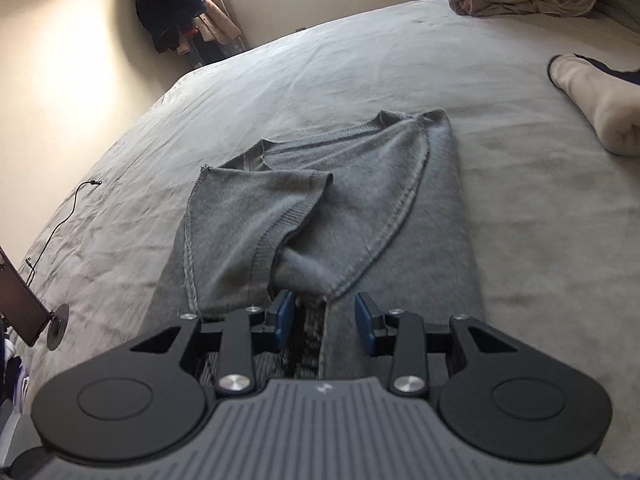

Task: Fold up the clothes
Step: 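Move both open grippers to the ribbed sweater hem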

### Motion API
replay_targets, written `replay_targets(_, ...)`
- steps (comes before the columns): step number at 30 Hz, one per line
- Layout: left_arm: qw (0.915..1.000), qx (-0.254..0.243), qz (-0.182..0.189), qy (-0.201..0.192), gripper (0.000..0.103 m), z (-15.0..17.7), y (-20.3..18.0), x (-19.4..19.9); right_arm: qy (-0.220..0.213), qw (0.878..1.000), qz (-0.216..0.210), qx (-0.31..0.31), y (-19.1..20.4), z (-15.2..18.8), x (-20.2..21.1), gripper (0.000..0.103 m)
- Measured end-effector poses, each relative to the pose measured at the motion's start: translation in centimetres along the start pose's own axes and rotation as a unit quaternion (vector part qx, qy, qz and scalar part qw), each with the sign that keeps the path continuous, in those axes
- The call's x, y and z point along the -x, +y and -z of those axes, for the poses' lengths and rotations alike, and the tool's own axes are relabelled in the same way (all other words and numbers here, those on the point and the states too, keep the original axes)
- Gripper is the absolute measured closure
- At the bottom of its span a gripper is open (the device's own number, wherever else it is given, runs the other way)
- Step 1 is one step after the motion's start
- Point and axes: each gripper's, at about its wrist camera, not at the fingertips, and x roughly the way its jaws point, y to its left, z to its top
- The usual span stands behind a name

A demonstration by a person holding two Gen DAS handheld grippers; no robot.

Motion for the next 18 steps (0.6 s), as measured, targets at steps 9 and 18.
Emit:
replay_targets(9,0.9981,-0.006,0.041,0.045,0.073,3.1,-1.4,4.0,0.040,0.999,0.008,-0.035,-1.7,6.9,8.2,0.064)
replay_targets(18,0.9918,-0.035,0.040,0.116,0.066,5.5,-4.8,9.2,0.080,0.994,-0.037,-0.063,-0.9,12.6,12.5,0.064)
